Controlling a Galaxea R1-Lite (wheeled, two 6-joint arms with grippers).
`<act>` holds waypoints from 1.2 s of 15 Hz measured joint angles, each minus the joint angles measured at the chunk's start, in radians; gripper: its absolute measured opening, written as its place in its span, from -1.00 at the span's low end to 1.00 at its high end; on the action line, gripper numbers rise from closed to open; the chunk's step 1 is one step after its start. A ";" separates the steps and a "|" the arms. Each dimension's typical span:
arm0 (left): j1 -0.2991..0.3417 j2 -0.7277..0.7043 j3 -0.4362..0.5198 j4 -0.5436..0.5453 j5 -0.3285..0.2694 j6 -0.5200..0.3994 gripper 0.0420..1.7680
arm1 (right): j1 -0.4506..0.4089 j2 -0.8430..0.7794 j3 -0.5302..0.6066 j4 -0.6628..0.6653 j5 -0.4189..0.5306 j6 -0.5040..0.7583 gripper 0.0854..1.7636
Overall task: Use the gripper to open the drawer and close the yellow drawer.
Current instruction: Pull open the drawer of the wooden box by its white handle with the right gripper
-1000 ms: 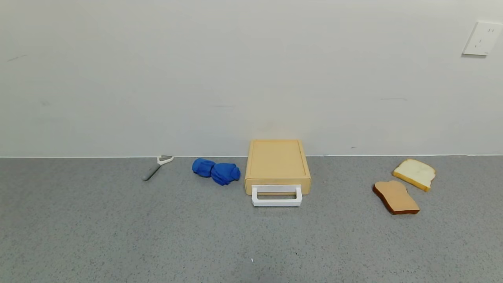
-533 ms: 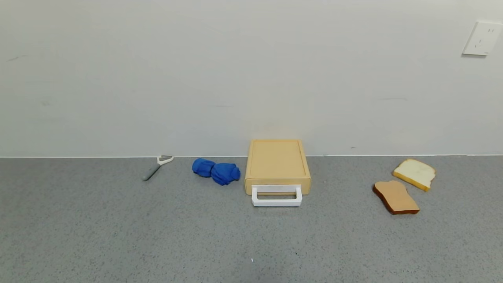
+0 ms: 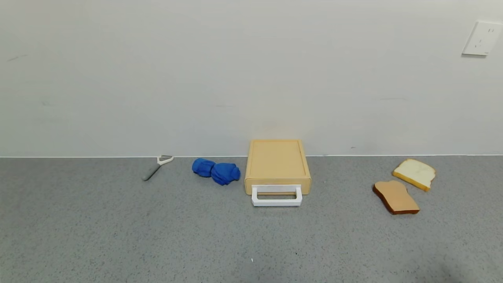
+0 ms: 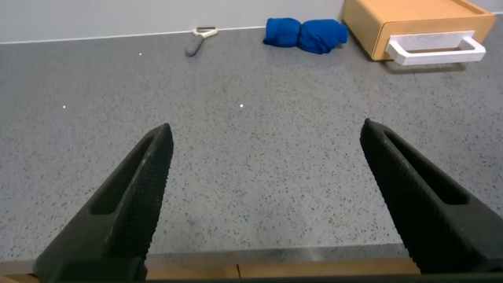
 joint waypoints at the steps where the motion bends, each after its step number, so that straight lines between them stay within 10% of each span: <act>1: 0.000 0.000 0.000 0.000 0.000 0.000 0.94 | 0.007 0.077 -0.047 0.000 0.024 -0.002 0.94; 18: 0.000 0.000 0.000 0.000 0.000 0.000 0.94 | 0.381 1.139 -0.825 0.084 0.222 -0.020 0.94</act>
